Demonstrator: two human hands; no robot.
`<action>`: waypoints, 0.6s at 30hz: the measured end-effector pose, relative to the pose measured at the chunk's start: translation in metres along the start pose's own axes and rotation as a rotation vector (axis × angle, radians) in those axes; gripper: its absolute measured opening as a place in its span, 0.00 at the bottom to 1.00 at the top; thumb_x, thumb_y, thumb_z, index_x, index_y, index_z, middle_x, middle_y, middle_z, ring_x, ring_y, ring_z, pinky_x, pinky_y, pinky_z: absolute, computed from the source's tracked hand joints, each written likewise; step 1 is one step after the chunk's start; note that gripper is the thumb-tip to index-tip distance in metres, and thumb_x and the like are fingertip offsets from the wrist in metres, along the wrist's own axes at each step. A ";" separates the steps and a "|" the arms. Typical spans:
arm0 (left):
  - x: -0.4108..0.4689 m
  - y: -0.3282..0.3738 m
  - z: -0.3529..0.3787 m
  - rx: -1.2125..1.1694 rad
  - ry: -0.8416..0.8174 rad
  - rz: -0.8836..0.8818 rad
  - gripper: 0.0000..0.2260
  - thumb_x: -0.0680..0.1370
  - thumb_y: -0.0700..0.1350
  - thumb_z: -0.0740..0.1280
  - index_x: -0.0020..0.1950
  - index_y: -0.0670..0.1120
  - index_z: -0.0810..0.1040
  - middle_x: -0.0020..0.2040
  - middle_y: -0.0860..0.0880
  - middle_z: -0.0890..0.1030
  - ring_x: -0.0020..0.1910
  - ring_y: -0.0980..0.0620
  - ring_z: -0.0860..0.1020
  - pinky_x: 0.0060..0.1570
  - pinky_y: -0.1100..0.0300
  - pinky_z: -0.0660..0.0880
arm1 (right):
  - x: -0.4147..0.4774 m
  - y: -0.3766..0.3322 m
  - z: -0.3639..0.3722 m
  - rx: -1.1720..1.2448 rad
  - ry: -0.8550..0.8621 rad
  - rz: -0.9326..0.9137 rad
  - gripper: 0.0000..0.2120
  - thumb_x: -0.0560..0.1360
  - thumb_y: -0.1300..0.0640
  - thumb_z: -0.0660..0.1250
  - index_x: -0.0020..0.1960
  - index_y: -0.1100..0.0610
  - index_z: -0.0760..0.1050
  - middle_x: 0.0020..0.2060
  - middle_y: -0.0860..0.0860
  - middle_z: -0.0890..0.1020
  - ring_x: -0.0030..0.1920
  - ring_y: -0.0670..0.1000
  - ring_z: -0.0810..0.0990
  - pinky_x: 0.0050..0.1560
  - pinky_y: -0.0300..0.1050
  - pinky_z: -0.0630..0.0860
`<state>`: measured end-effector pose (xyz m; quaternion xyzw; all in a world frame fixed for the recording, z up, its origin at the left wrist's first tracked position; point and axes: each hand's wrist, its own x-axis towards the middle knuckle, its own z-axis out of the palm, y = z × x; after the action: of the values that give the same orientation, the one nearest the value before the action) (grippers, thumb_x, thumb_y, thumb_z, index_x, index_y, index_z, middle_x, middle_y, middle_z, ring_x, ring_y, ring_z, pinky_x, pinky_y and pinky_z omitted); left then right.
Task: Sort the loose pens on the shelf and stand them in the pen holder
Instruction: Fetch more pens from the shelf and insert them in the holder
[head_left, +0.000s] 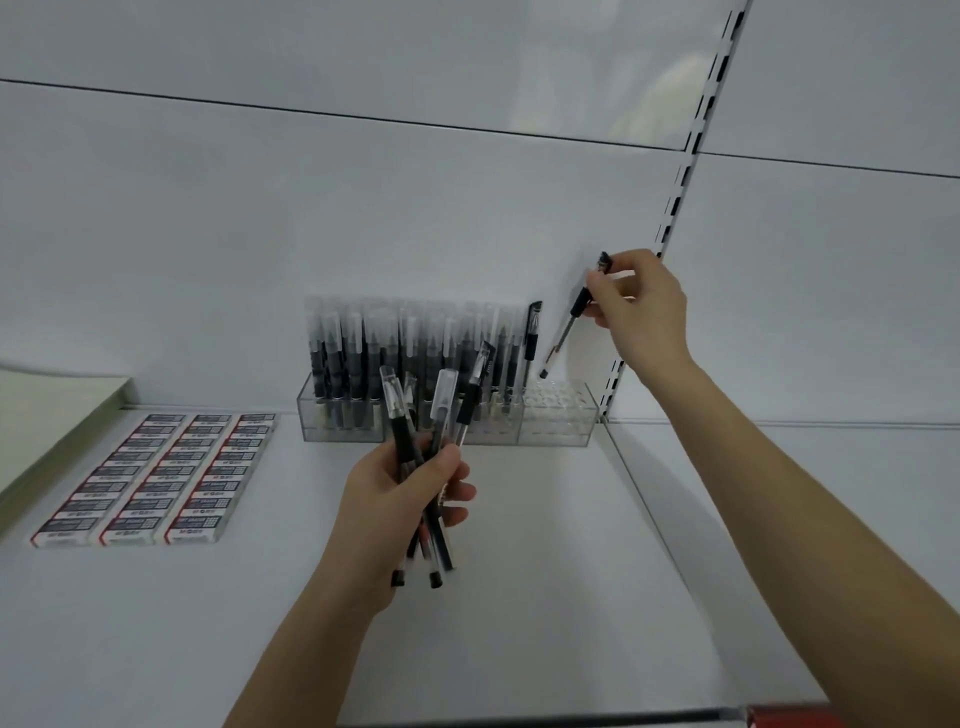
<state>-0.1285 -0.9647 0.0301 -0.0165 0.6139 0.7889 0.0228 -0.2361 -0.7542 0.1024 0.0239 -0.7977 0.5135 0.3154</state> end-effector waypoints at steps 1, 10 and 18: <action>0.000 -0.001 0.000 0.000 0.004 0.001 0.05 0.75 0.39 0.66 0.48 0.40 0.78 0.37 0.46 0.82 0.31 0.55 0.81 0.31 0.63 0.78 | 0.001 0.002 0.002 -0.024 -0.020 -0.016 0.02 0.76 0.57 0.64 0.48 0.55 0.71 0.39 0.54 0.79 0.39 0.54 0.82 0.45 0.45 0.79; 0.000 -0.003 0.002 0.006 0.011 0.017 0.04 0.75 0.40 0.65 0.48 0.41 0.78 0.34 0.49 0.84 0.32 0.56 0.82 0.31 0.66 0.77 | 0.008 0.014 0.013 -0.068 -0.086 -0.035 0.02 0.76 0.59 0.64 0.48 0.57 0.71 0.35 0.47 0.76 0.34 0.47 0.78 0.41 0.42 0.77; -0.001 -0.004 0.004 0.027 -0.013 0.041 0.06 0.76 0.40 0.64 0.50 0.41 0.78 0.37 0.49 0.85 0.33 0.56 0.82 0.30 0.67 0.76 | -0.013 0.031 0.021 -0.183 -0.240 0.071 0.10 0.76 0.55 0.64 0.56 0.59 0.72 0.46 0.57 0.81 0.41 0.54 0.81 0.42 0.44 0.75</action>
<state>-0.1268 -0.9598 0.0278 0.0015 0.6244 0.7810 0.0111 -0.2471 -0.7606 0.0649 0.0280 -0.8734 0.4431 0.2000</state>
